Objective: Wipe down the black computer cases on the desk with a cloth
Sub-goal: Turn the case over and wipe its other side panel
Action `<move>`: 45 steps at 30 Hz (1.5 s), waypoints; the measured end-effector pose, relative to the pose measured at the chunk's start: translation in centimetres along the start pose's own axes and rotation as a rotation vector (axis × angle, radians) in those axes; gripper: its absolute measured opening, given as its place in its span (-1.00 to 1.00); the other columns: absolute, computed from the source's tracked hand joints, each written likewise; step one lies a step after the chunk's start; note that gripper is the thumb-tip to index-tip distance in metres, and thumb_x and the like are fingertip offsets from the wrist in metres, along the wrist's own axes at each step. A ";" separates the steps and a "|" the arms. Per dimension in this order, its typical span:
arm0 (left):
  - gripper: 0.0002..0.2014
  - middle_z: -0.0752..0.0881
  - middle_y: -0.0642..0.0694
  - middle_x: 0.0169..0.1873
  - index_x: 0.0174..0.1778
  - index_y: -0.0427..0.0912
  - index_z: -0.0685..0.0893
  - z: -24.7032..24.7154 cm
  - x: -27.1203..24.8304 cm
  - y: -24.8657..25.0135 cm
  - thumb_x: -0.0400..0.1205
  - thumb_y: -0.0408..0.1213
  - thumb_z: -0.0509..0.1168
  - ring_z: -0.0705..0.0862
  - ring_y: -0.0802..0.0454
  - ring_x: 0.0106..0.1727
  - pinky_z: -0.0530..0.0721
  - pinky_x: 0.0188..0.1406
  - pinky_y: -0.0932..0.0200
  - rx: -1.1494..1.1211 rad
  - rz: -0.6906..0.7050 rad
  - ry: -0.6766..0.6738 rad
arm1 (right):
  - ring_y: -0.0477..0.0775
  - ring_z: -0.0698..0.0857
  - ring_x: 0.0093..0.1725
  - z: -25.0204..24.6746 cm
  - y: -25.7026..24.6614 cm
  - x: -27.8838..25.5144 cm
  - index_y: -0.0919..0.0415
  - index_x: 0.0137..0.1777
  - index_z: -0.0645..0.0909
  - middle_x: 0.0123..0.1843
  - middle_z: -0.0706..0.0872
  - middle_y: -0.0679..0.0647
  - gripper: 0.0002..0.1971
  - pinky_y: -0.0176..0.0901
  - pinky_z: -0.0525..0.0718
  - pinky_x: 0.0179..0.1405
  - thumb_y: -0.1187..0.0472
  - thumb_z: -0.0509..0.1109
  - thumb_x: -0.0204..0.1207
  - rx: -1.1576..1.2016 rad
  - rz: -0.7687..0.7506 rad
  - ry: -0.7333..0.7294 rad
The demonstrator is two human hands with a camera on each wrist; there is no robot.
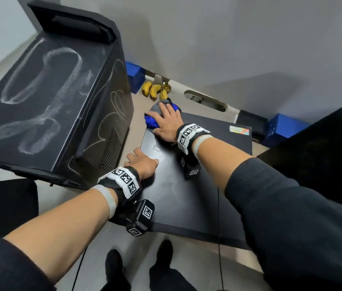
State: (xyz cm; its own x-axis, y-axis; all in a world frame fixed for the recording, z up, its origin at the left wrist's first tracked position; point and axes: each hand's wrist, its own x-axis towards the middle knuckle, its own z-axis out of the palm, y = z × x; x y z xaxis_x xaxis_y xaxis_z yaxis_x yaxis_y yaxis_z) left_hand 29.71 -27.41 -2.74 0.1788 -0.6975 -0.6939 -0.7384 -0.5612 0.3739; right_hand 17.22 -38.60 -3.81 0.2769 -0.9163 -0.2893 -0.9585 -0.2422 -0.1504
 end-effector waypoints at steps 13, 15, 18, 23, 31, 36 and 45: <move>-0.28 0.16 -0.31 0.65 0.68 -0.21 0.09 -0.5 -1.4 0.5 0.72 -0.01 0.26 0.24 -0.35 0.64 0.21 0.63 -0.13 0.037 -0.003 0.027 | 0.37 0.41 0.46 0.3 14.2 -9.8 -0.11 0.60 0.33 0.45 0.49 0.31 -0.28 0.18 0.31 0.54 -0.18 0.06 0.37 0.165 0.512 0.199; -0.29 0.16 -0.31 0.65 0.67 -0.22 0.09 -0.5 -1.5 0.4 0.72 0.00 0.25 0.24 -0.35 0.64 0.21 0.63 -0.13 0.051 -0.007 0.033 | 0.36 0.35 0.50 0.4 17.1 -11.9 -0.10 0.60 0.30 0.52 0.42 0.28 -0.25 0.20 0.29 0.57 -0.18 0.05 0.33 0.221 0.666 0.191; -0.28 0.16 -0.31 0.65 0.67 -0.23 0.09 -0.5 -1.4 0.2 0.72 0.01 0.25 0.24 -0.35 0.64 0.21 0.63 -0.15 0.053 0.000 0.030 | 0.42 0.44 0.47 -0.6 17.4 -12.7 -0.09 0.59 0.24 0.55 0.37 0.29 -0.36 0.21 0.37 0.54 -0.08 0.17 0.47 0.410 0.838 0.138; -0.27 0.16 -0.28 0.65 0.68 -0.23 0.08 -0.4 -1.3 0.1 0.71 0.00 0.26 0.22 -0.34 0.65 0.19 0.66 -0.17 0.026 0.012 0.026 | 0.39 0.60 0.34 -1.8 15.9 -13.5 0.04 0.59 0.27 0.42 0.56 0.31 -0.44 0.04 0.52 0.35 0.04 0.27 0.60 0.602 0.951 0.243; -0.28 0.18 -0.28 0.61 0.66 -0.22 0.09 -0.5 -1.6 0.1 0.68 -0.04 0.26 0.21 -0.34 0.63 0.19 0.65 -0.18 -0.006 0.009 0.018 | 0.46 0.58 0.33 0.3 13.0 -17.9 0.07 0.53 0.33 0.38 0.56 0.39 -0.54 0.04 0.51 0.30 0.11 0.23 0.65 0.469 0.962 0.282; -0.26 0.17 -0.27 0.62 0.68 -0.20 0.06 -0.3 -1.0 0.1 0.69 0.00 0.26 0.22 -0.34 0.63 0.19 0.65 -0.19 0.010 -0.001 0.028 | 0.45 0.61 0.29 -2.0 14.9 -14.0 0.06 0.45 0.40 0.35 0.62 0.35 -0.59 0.08 0.53 0.28 0.15 0.21 0.60 0.517 0.956 0.297; -0.25 0.16 -0.30 0.64 0.68 -0.21 0.07 -0.2 -1.1 0.0 0.69 0.00 0.27 0.19 -0.33 0.66 0.18 0.65 -0.16 0.010 0.021 0.031 | 0.43 0.60 0.29 -1.0 14.6 -16.0 0.00 0.49 0.41 0.31 0.62 0.34 -0.57 -0.01 0.49 0.22 0.13 0.24 0.62 0.560 0.996 0.343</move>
State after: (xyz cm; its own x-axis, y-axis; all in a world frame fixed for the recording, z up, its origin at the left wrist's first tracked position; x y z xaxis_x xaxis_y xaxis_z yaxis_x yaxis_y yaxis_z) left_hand 29.67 -26.74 -1.87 0.1837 -0.7226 -0.6664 -0.7488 -0.5421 0.3814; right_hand -1.22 -27.77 -0.46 -0.6859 -0.6804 -0.2578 -0.5550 0.7184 -0.4194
